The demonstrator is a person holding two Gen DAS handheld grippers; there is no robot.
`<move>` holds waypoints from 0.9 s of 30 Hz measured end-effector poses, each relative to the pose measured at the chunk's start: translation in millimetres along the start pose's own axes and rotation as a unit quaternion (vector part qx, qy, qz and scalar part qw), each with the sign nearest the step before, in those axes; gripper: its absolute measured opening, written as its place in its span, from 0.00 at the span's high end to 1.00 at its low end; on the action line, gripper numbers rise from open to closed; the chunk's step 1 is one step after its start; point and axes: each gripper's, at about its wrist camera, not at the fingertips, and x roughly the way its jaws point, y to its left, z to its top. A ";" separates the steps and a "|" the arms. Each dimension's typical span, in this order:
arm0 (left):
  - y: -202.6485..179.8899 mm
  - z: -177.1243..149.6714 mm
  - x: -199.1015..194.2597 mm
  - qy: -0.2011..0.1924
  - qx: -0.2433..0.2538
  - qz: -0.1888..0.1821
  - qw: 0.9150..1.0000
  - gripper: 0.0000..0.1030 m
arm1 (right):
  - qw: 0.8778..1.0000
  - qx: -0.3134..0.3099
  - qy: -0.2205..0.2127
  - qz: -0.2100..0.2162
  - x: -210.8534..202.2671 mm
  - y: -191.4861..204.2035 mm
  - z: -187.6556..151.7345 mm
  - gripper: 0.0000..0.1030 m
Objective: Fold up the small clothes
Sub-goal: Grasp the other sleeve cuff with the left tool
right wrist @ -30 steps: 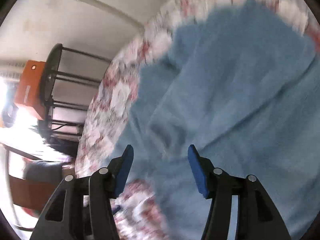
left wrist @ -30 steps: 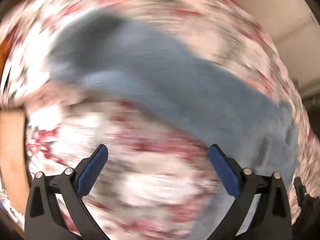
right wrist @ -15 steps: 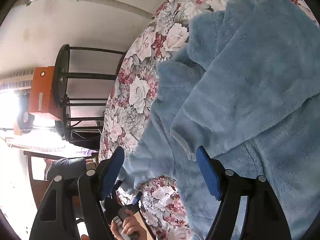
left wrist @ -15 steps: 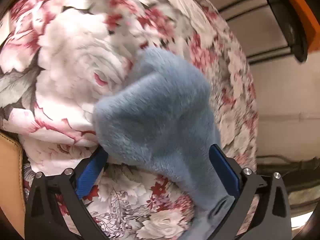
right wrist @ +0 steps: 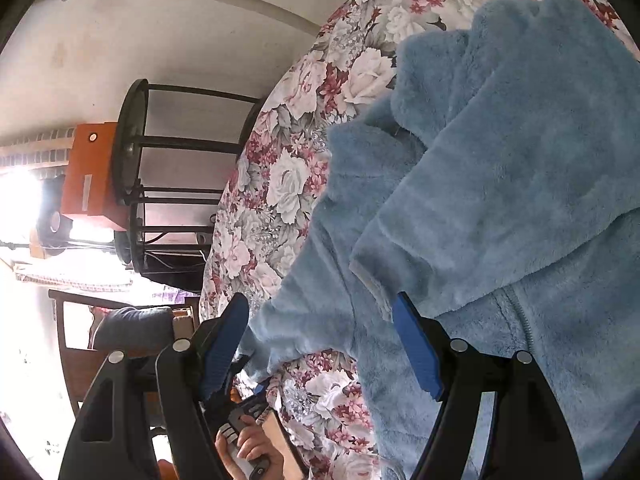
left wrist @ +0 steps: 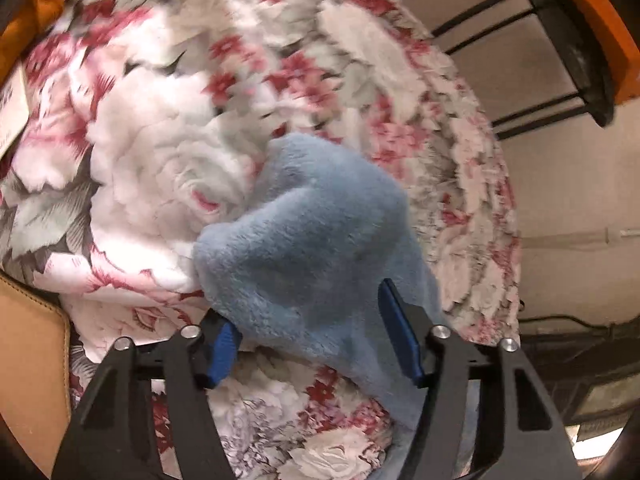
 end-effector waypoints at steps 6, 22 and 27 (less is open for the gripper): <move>-3.7 -14.6 -21.3 -0.022 0.029 0.018 0.999 0.89 | 0.999 0.005 -0.048 -0.009 -21.1 -2.5 8.0 0.27; -171.0 -118.1 -34.9 -0.098 0.274 0.037 0.956 0.91 | 0.994 0.053 -0.090 0.018 -55.1 -23.0 26.2 0.27; -194.3 -143.9 -31.5 -0.088 0.310 0.025 0.946 0.91 | 0.992 0.075 -0.096 0.030 -61.0 -31.2 31.1 0.27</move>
